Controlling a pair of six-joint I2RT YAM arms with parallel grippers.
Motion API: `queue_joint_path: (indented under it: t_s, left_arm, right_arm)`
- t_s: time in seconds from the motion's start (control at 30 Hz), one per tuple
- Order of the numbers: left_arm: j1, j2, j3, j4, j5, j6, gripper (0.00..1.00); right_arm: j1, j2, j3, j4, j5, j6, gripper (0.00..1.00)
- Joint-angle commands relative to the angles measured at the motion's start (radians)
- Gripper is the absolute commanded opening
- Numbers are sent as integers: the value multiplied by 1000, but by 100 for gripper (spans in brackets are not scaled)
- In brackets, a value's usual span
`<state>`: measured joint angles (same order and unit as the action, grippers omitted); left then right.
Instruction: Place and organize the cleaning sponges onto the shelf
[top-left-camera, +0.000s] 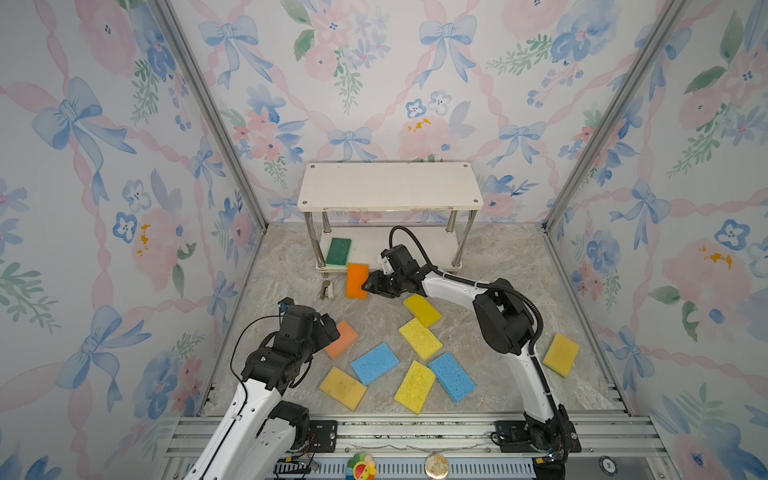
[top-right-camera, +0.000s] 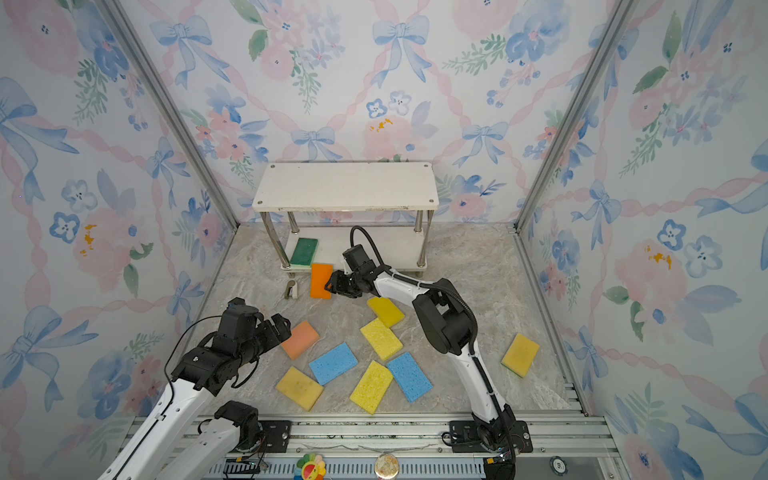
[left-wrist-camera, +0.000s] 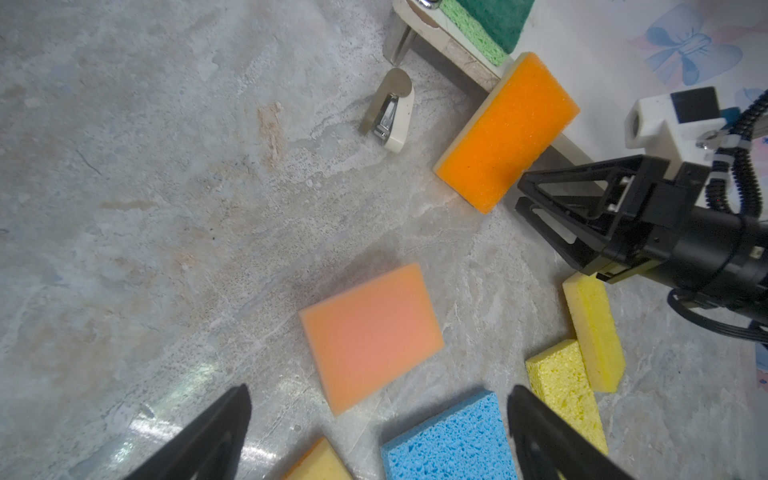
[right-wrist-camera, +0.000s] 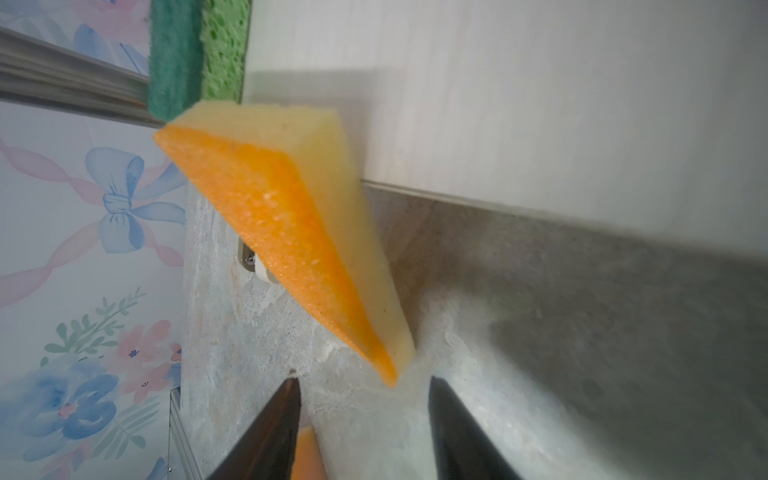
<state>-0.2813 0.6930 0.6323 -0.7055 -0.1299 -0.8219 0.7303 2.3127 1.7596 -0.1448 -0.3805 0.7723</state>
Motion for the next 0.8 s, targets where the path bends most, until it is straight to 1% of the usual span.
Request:
queue_joint_path:
  t_s: [0.0,0.3,0.43,0.5,0.63,0.67,0.77]
  left_arm:
    - [0,3,13,-25,12,29,98]
    - [1,14,11,-27,13,36,98]
    - [1,20,13,-27,11,41,98]
    - [1,21,14,-27,9,42,98]
    - [1,22,12,-27,7,42,98]
    - [1,23,14,-27,6,44,98]
    - [2,20,14,-27,3,44,98]
  right_arm:
    - [10,28,41,21,11,-19,52]
    - [13,89,95,65,-5,-7,49]
    - [11,111,120,65,0,-3,44]
    - [8,115,122,69,4,-2,38]
    - [6,103,118,76,3,0,17]
    - [6,92,111,78,3,-1,14]
    - [2,52,92,73,9,-4,12]
